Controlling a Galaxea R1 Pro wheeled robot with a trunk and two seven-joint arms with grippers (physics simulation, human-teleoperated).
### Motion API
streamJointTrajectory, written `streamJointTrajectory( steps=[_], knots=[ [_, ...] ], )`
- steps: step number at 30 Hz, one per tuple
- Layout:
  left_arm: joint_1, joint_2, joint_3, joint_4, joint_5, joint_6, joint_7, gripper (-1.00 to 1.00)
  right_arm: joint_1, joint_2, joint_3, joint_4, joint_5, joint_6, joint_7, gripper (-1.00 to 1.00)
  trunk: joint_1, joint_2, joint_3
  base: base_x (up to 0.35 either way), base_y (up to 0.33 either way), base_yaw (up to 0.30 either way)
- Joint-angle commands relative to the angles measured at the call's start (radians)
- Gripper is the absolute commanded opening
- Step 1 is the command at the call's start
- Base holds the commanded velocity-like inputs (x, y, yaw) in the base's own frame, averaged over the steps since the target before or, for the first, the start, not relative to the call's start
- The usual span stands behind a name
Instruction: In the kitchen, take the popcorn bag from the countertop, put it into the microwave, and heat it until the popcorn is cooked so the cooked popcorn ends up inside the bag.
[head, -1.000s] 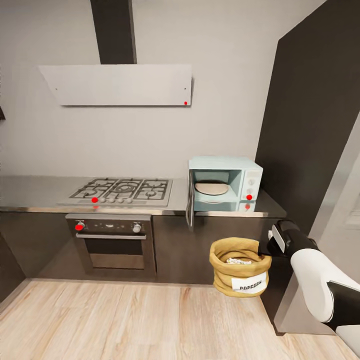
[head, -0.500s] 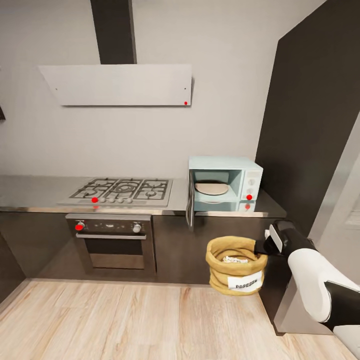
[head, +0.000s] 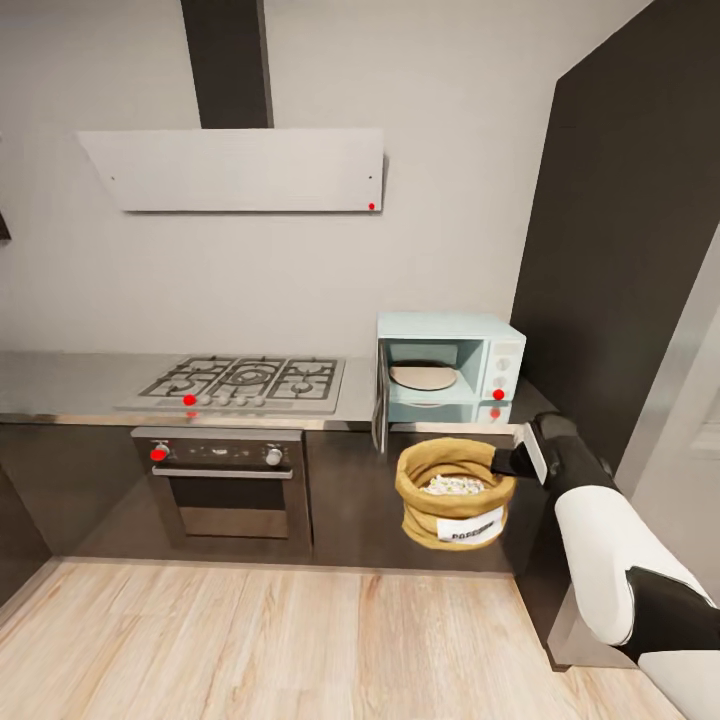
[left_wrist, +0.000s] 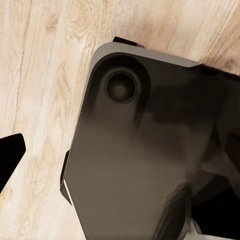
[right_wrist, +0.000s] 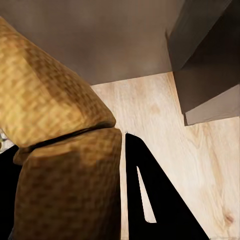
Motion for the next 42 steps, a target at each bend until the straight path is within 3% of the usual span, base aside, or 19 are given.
streamJointTrajectory(
  steps=[1,5,7,10,18,32,42],
  knots=[
    [0.0,0.0,0.0,0.0,0.003,-0.003,0.003,1.0,0.0,0.0,-0.003,0.002,0.006,0.003,0.004,-1.0,0.0,-0.001,-0.001,0.0,0.0,0.0],
    [0.0,0.0,-0.001,0.0,0.003,-0.003,0.003,1.0,-0.04,-0.004,-0.004,0.017,0.007,0.003,0.002,-1.0,0.0,-0.001,-0.001,0.0,0.0,0.0],
    [0.0,0.0,0.0,0.0,0.003,-0.003,0.003,1.0,-0.143,-0.009,-0.004,0.119,0.007,0.003,-0.009,-1.0,0.0,-0.001,-0.001,0.0,0.0,0.0],
    [0.0,0.0,0.0,0.0,0.003,-0.003,0.003,1.0,-0.233,-0.01,-0.006,0.185,0.009,0.003,-0.037,-1.0,0.0,-0.001,-0.001,0.0,0.0,0.0],
    [0.0,0.0,0.0,0.0,0.003,-0.003,0.003,1.0,-0.331,-0.014,-0.004,0.182,0.012,0.003,-0.052,-1.0,0.0,-0.001,-0.001,0.0,0.0,0.0],
    [0.0,0.0,0.006,0.001,0.008,-0.001,0.01,1.0,-0.338,-0.012,-0.012,0.174,0.012,0.003,-0.072,-1.0,0.0,-0.001,-0.001,0.008,0.0,0.0],
    [0.0,0.0,0.002,0.002,0.003,0.0,0.01,1.0,-0.338,-0.017,-0.017,0.174,0.01,0.003,-0.07,-1.0,0.0,-0.001,-0.001,0.307,0.0,0.0]
  ],
)
